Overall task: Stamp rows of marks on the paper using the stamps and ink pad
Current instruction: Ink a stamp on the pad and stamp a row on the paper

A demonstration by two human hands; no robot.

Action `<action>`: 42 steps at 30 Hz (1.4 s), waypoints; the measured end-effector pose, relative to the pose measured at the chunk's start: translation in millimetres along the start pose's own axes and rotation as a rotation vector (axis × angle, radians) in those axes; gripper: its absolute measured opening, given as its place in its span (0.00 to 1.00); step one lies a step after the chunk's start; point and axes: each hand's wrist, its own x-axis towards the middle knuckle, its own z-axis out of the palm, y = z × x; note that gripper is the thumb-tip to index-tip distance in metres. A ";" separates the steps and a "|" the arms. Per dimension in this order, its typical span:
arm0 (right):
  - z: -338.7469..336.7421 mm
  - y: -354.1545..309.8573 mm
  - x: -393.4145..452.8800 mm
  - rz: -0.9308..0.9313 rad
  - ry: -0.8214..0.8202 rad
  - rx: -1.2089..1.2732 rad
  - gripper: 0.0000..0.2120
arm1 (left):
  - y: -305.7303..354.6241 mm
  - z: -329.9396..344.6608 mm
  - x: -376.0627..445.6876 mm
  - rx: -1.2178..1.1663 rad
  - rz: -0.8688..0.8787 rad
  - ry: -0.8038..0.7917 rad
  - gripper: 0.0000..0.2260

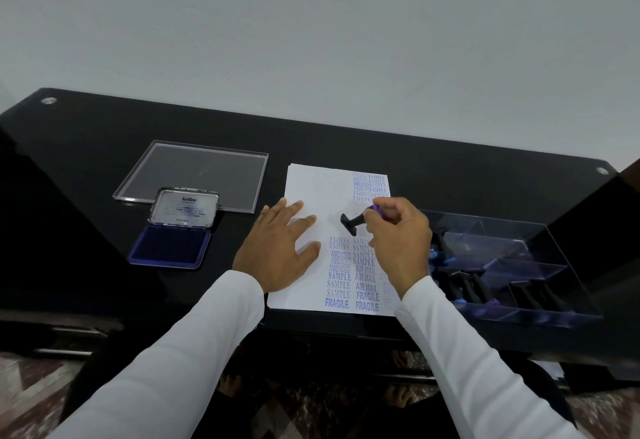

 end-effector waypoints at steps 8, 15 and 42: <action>0.0 1.1 -0.2 0.094 0.114 0.037 0.06 | 0.2 -1.8 -1.3 -0.022 0.007 -0.004 0.29; -1.3 -1.6 -2.0 0.104 0.139 0.026 0.10 | -0.1 -1.4 -1.8 -0.027 0.021 0.017 0.27; -5.0 -1.5 -5.8 0.121 0.129 0.037 0.12 | 0.6 -1.3 -1.4 -0.008 0.009 -0.001 0.30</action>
